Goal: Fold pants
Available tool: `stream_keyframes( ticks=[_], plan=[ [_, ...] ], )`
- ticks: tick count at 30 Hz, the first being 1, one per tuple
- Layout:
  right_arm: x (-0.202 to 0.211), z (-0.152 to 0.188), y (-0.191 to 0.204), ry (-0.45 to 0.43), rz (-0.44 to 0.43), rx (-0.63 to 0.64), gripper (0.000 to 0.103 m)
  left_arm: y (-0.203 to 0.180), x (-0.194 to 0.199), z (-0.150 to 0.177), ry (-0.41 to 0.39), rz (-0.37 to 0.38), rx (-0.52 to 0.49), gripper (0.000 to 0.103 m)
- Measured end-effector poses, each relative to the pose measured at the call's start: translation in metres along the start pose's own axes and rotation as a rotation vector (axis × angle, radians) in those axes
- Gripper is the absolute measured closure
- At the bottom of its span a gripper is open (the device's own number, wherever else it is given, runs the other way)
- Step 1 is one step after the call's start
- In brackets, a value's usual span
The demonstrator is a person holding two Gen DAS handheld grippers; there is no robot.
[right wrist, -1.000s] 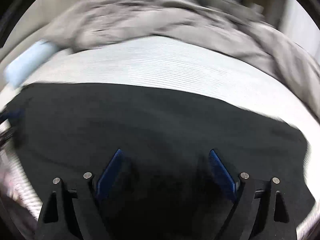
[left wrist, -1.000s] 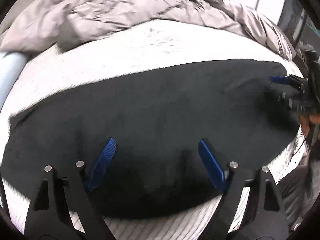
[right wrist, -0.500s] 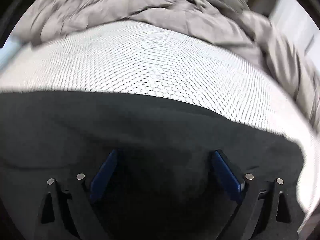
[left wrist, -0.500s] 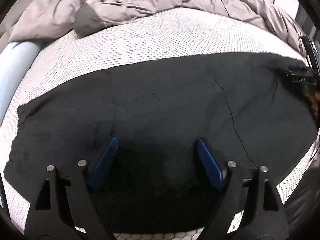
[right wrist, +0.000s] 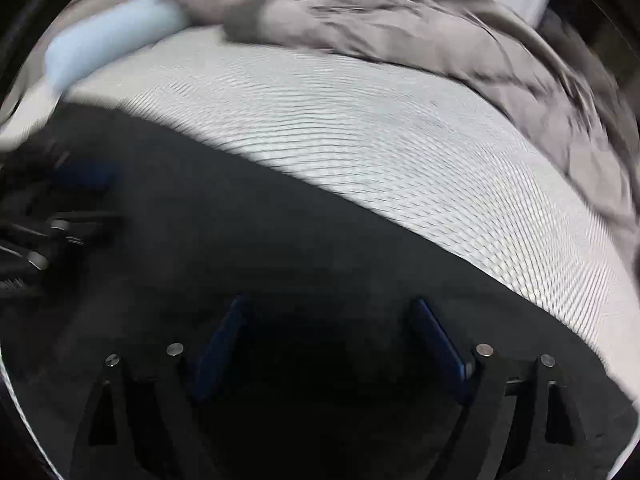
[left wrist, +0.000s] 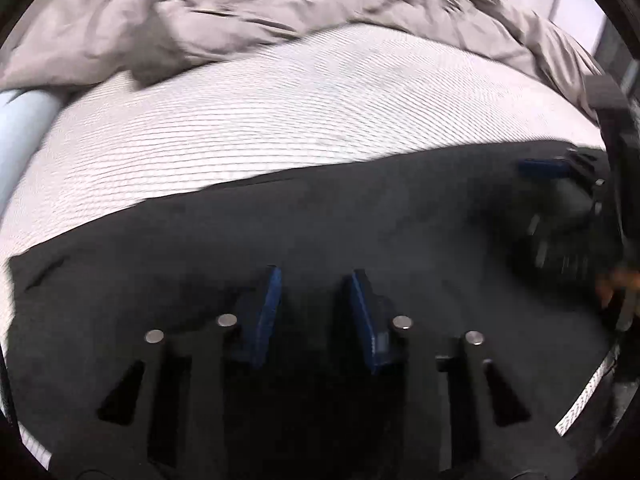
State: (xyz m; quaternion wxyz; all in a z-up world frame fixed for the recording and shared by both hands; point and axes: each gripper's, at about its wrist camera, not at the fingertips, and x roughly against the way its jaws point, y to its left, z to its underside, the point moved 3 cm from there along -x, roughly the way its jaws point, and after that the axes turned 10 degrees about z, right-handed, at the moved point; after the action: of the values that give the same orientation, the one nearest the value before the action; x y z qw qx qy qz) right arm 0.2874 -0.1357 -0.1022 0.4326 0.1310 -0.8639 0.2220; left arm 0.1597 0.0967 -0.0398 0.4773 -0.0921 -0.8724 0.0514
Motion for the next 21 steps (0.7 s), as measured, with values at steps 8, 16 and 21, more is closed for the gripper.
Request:
stream_keyframes(
  ticks=[8,16,21],
  plan=[
    [0.026,-0.018,-0.009,-0.051,0.009,-0.169,0.04,0.06,0.071,0.038,-0.138,-0.059,0.123,0.07],
    [0.052,-0.021,0.173,-0.12,-0.203,0.221,0.039,0.141,0.063,0.075,-0.104,-0.065,0.232,0.08],
    [0.028,-0.025,0.121,-0.095,0.049,0.092,0.03,0.162,0.083,0.089,-0.123,-0.08,0.265,0.08]
  ],
)
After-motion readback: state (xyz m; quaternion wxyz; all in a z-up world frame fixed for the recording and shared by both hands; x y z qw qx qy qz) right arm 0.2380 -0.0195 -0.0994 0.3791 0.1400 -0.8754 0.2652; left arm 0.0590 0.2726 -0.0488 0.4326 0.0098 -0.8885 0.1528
